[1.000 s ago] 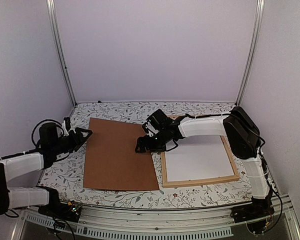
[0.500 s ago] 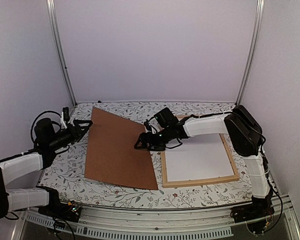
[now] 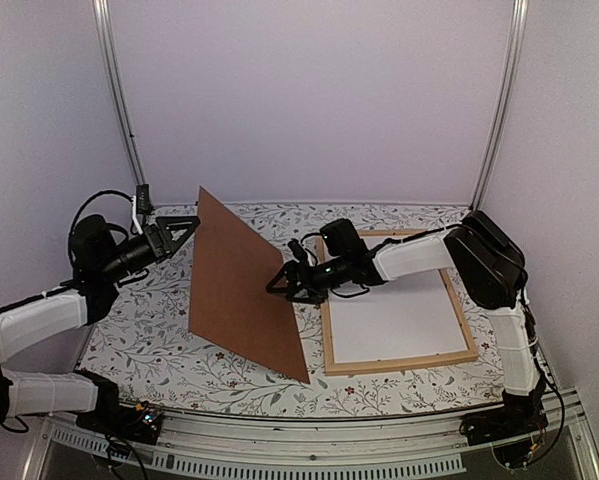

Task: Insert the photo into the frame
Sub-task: Pick up the backboard from the center of the board.

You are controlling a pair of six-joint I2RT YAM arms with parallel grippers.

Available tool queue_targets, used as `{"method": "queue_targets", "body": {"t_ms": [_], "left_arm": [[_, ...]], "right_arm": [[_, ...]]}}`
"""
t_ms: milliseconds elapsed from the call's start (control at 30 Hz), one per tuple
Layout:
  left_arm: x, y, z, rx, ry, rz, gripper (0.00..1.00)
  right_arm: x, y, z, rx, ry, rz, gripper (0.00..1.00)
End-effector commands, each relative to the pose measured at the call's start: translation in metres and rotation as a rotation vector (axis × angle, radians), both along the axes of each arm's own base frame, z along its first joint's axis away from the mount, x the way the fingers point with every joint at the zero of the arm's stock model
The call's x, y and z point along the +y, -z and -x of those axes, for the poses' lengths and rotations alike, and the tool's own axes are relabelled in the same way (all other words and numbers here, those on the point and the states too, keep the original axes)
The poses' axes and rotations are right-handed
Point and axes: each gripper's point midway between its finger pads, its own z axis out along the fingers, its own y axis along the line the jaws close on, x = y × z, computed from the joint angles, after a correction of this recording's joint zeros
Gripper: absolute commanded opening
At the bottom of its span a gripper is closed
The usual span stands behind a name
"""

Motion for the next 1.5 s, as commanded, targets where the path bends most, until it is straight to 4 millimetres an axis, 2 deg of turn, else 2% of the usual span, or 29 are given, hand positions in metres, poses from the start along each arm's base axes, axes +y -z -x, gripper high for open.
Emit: {"method": "queue_targets", "body": {"t_ms": [0,533,767,967,1133,1333,1467], "left_arm": [[-0.032,0.041,0.017,0.175,0.147,-0.048,0.72],[-0.029,0.037,-0.006,0.213,-0.078,-0.234,0.75],[-0.014,0.046,-0.008,0.382,-0.167,-0.339,0.74],[-0.011,0.041,-0.003,0.447,-0.166,-0.4,0.77],[-0.007,0.034,-0.004,0.452,-0.172,-0.443,0.68],[-0.01,0.05,-0.005,0.494,-0.152,-0.474,0.56],[-0.004,0.049,-0.006,0.496,-0.176,-0.502,0.54]], "right_arm": [[0.007,0.035,0.055,0.168,-0.14,-0.01,0.94],[0.009,0.025,0.054,0.171,-0.146,-0.046,0.94],[0.007,0.027,0.053,0.173,-0.138,-0.039,0.94],[0.005,0.028,0.05,0.171,-0.128,-0.034,0.94],[0.004,0.03,0.049,0.169,-0.123,-0.029,0.93],[0.004,0.032,0.05,0.172,-0.123,-0.026,0.93],[0.002,0.033,0.049,0.167,-0.115,-0.019,0.93]]}}
